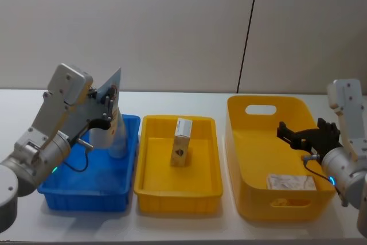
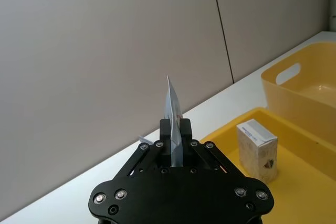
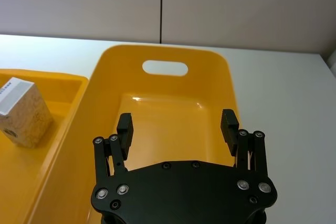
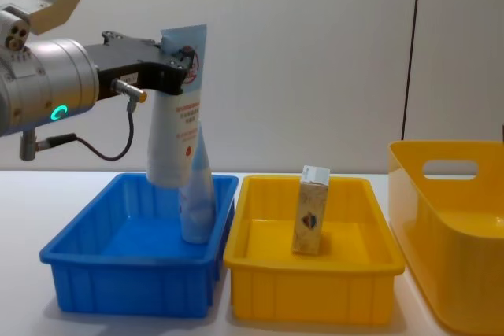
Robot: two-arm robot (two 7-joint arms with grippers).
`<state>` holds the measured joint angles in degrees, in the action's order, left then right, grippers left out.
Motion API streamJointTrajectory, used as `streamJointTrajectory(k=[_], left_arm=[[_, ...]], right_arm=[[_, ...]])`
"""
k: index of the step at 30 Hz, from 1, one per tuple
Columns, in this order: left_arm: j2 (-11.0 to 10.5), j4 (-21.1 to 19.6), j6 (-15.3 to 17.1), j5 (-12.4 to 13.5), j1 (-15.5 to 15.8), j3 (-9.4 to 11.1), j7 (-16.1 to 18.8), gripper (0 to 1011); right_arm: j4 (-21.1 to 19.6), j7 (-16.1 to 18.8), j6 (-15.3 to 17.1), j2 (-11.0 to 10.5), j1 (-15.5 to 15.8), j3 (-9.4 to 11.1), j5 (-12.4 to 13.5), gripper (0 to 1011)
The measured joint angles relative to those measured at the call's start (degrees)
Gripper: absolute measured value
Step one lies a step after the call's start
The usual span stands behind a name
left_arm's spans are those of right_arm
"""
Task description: Bimanual collaborative sorting of washing and personal care products
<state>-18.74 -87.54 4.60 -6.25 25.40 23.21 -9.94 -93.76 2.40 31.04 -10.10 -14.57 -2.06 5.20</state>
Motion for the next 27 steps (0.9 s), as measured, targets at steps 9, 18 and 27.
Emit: streamJointTrajectory(k=[9, 18, 27], left_arm=[[0.87, 6.41, -6.15, -2.31, 4.06, -0.30, -5.70, 84], [2.06, 12.91, -10.71, -3.98, 8.11, -0.17, -10.89, 84], [3.75, 19.51, -14.95, -5.93, 13.33, 0.56, -17.17, 84]], right_arm=[[1.03, 1.45, -4.83, -0.70, -0.91, -2.26, -1.66, 1004], [1.36, 4.46, -10.14, -1.54, -1.83, -4.64, -2.61, 1004], [1.05, 9.00, -14.69, -2.79, -2.84, -7.02, -2.60, 1004]])
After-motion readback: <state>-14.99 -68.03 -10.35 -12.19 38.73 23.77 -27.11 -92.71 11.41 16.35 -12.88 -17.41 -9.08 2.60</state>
